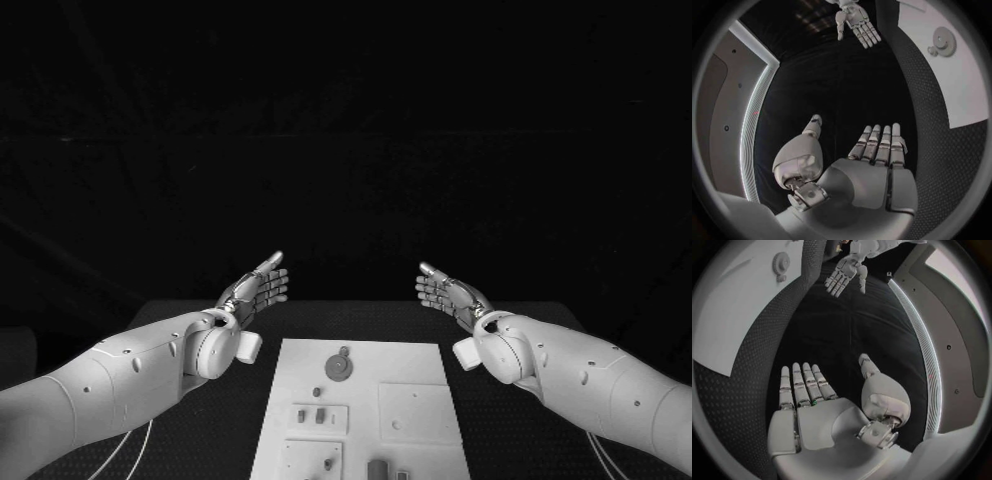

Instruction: Assemble the parts on the task board

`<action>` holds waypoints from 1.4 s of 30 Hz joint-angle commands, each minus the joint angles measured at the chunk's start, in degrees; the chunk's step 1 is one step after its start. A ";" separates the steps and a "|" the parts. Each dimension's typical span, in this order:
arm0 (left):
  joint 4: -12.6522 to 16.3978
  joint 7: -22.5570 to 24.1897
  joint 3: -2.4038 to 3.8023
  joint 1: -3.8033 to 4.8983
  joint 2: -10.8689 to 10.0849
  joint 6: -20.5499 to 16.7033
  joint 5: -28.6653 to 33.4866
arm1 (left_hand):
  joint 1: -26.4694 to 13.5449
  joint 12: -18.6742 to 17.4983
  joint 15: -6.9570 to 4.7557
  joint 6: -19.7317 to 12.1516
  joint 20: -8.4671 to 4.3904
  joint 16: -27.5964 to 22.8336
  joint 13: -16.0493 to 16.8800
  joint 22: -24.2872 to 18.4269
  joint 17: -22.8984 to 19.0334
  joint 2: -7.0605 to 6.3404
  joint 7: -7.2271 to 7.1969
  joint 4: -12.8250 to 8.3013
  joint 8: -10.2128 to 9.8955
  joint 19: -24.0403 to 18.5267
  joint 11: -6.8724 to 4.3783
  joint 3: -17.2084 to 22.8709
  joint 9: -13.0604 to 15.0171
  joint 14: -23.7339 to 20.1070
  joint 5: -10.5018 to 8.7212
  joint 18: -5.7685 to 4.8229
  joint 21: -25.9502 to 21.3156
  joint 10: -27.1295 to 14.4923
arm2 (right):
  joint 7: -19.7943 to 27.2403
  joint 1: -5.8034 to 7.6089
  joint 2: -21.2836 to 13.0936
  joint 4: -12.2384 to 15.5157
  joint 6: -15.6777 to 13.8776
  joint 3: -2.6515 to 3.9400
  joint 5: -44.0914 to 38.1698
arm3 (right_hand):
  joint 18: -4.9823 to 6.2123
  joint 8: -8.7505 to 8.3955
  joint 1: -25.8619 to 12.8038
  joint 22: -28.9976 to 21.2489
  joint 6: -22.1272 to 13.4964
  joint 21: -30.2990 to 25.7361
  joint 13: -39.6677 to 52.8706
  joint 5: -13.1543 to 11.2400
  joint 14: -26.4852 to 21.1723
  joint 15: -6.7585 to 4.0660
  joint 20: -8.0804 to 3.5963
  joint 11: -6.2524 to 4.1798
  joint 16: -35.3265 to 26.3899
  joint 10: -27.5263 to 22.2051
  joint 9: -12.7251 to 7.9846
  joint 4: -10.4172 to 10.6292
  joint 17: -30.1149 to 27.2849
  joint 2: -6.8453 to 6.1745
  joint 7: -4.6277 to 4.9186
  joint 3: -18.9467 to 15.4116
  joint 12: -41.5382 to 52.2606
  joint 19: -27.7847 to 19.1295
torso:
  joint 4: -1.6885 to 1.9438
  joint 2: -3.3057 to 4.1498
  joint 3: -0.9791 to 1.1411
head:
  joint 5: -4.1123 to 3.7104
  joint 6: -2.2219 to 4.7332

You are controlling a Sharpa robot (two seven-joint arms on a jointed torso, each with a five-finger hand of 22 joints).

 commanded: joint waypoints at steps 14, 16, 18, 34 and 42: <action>23.66 7.71 4.01 -6.26 -7.23 -23.53 1.17 | -23.73 -1.70 -3.63 -19.22 -1.30 -5.61 -1.77 -59.70 -13.92 2.60 -3.01 5.52 -6.77 -13.50 -2.51 -11.62 -11.47 -18.56 -1.80 -0.68 -9.53 -24.83 | 8.55 -2.62 -8.15 23.57 -20.99 -0.98 10.41 | -4.20 -5.33 -21.76 -19.81 -20.72 -13.26 -4.31 -4.08 -20.84 -3.59 -5.33 -3.48 -8.17 -23.84 -13.19 7.27 -12.44 1.46 -3.71 -12.65 -5.93 -11.47 | -1.27 -8.01 0.19 | -0.26 -6.74; 27.05 8.75 4.59 -7.17 -8.30 -26.80 1.33 | -23.73 -1.70 -3.63 -19.22 -1.30 -5.61 -1.77 -59.70 -13.92 2.60 -3.01 5.52 -6.77 -13.50 -2.51 -11.62 -11.47 -18.56 -1.80 -0.68 -9.53 -24.83 | 9.81 -3.02 -9.43 27.21 -24.14 -1.14 11.97 | -4.20 -5.33 -21.76 -19.81 -20.72 -13.26 -4.31 -4.08 -20.84 -3.59 -5.33 -3.48 -8.17 -23.84 -13.19 7.27 -12.44 1.46 -3.71 -12.65 -5.93 -11.47 | -1.30 -8.21 0.20 | -0.26 -6.91; 29.96 9.65 5.08 -7.95 -9.22 -29.60 1.46 | -23.73 -1.70 -3.63 -19.22 -1.30 -5.61 -1.77 -59.70 -13.92 2.60 -3.01 5.52 -6.77 -13.50 -2.51 -11.62 -11.47 -18.56 -1.80 -0.68 -9.53 -24.83 | 11.00 -3.40 -10.64 30.66 -27.13 -1.29 13.45 | -4.20 -5.33 -21.76 -19.81 -20.72 -13.26 -4.31 -4.08 -20.84 -3.59 -5.33 -3.48 -8.17 -23.84 -13.19 7.27 -12.44 1.46 -3.71 -12.65 -5.93 -11.47 | -1.31 -8.23 0.20 | -0.26 -6.93; 37.88 12.08 6.44 -10.07 -11.72 -37.24 1.82 | -23.73 -1.70 -3.63 -19.22 -1.30 -5.61 -1.77 -59.70 -13.92 2.60 -3.01 5.52 -6.77 -13.50 -2.51 -11.62 -11.47 -18.56 -1.80 -0.68 -9.53 -24.83 | 15.00 -4.69 -14.70 42.27 -37.17 -1.79 18.42 | -4.20 -5.33 -21.76 -19.81 -20.72 -13.26 -4.31 -4.08 -20.84 -3.59 -5.33 -3.48 -8.17 -23.84 -13.19 7.27 -12.44 1.46 -3.71 -12.65 -5.93 -11.47 | -1.31 -8.23 0.20 | -0.26 -6.93; 37.88 12.08 6.44 -10.07 -11.72 -37.24 1.82 | -23.73 -1.70 -3.63 -19.22 -1.30 -5.61 -1.77 -59.70 -13.92 2.60 -3.01 5.52 -6.77 -13.50 -2.51 -11.62 -11.47 -18.56 -1.80 -0.68 -9.53 -24.83 | 15.00 -4.69 -14.70 42.27 -37.17 -1.79 18.42 | -4.20 -5.33 -21.76 -19.81 -20.72 -13.26 -4.31 -4.08 -20.84 -3.59 -5.33 -3.48 -8.17 -23.84 -13.19 7.27 -12.44 1.46 -3.71 -12.65 -5.93 -11.47 | -1.31 -8.23 0.20 | -0.26 -6.93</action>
